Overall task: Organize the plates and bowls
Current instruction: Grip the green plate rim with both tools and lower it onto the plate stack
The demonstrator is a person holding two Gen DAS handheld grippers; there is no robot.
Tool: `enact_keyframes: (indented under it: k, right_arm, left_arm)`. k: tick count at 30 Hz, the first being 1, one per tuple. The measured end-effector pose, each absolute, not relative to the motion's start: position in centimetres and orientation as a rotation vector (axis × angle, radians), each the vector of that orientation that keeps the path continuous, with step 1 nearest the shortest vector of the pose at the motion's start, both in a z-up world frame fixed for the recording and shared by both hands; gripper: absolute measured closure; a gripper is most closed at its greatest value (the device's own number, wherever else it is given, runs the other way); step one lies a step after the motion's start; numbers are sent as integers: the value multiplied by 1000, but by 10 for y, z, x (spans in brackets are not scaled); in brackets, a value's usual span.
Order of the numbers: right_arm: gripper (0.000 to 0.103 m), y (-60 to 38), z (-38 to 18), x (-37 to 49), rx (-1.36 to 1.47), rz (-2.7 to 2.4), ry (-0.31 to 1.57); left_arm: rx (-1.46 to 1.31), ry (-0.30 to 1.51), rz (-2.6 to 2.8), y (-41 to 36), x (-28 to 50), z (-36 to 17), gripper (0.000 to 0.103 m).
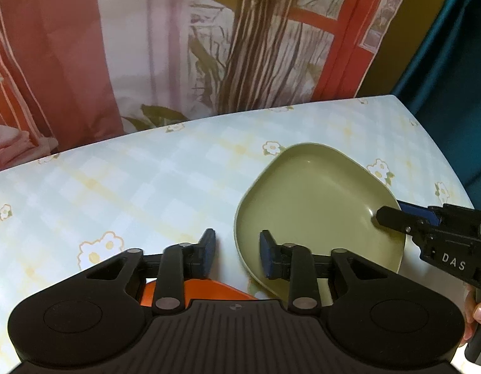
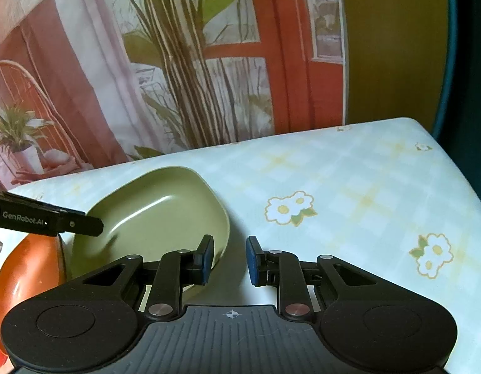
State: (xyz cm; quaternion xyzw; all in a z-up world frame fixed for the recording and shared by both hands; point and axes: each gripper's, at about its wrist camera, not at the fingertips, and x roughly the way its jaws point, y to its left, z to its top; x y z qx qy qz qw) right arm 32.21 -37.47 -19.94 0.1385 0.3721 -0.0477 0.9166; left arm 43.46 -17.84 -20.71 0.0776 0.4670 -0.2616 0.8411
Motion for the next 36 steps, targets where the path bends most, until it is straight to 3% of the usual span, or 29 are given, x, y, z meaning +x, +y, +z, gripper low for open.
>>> enact_keyframes:
  k: [1,4,22,36]
  right_arm:
    - [84,-375,-199,322,285,-99,767]
    - [94,-372,-198,322,289,-97,758]
    - [95,-357,-148,300,315,-99,651]
    - [95,-283,-144,298,247,-5,684]
  left_arm:
    - [184,984,-556,-181,433,-207,95]
    - [208,958,-570,-184,425,-203,94]
    - [179,864,-594,-155,390,-149,94]
    - [171,932,-514,-86,364,-158,93]
